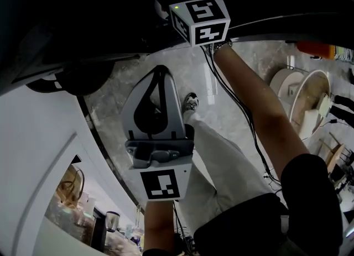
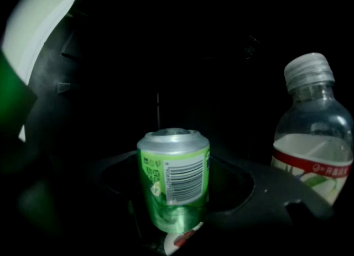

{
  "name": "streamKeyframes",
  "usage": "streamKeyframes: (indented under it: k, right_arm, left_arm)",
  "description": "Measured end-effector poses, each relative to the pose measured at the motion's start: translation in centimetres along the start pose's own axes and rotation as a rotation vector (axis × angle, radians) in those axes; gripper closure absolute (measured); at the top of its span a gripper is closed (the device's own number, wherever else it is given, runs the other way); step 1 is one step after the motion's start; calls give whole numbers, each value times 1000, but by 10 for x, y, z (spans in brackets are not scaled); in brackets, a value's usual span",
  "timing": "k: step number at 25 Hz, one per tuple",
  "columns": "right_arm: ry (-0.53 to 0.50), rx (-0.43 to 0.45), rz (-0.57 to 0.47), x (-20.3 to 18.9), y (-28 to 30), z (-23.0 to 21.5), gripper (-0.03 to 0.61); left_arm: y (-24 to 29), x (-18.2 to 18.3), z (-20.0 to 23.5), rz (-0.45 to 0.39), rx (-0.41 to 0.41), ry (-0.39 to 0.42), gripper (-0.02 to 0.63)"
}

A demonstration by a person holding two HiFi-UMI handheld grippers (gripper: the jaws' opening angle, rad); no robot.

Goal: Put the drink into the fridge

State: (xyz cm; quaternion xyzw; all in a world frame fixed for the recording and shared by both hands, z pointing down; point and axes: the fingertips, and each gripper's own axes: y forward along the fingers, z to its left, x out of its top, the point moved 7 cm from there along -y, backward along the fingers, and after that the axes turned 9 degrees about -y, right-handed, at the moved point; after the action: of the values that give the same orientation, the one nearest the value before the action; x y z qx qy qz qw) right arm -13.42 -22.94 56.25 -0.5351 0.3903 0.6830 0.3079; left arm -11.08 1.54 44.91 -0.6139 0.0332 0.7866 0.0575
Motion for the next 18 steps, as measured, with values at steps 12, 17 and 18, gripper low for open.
streamKeyframes:
  k: [12, 17, 18]
  right_arm:
    - [73, -88, 21, -18, 26, -12, 247]
    - [42, -79, 11, -21, 29, -12, 248]
    - [31, -79, 9, -19, 29, -12, 247]
  left_arm:
    - [-3, -7, 3, 30, 6, -16, 604]
    - [-2, -7, 5, 33, 1, -16, 604]
    - [-2, -7, 5, 34, 0, -18, 604]
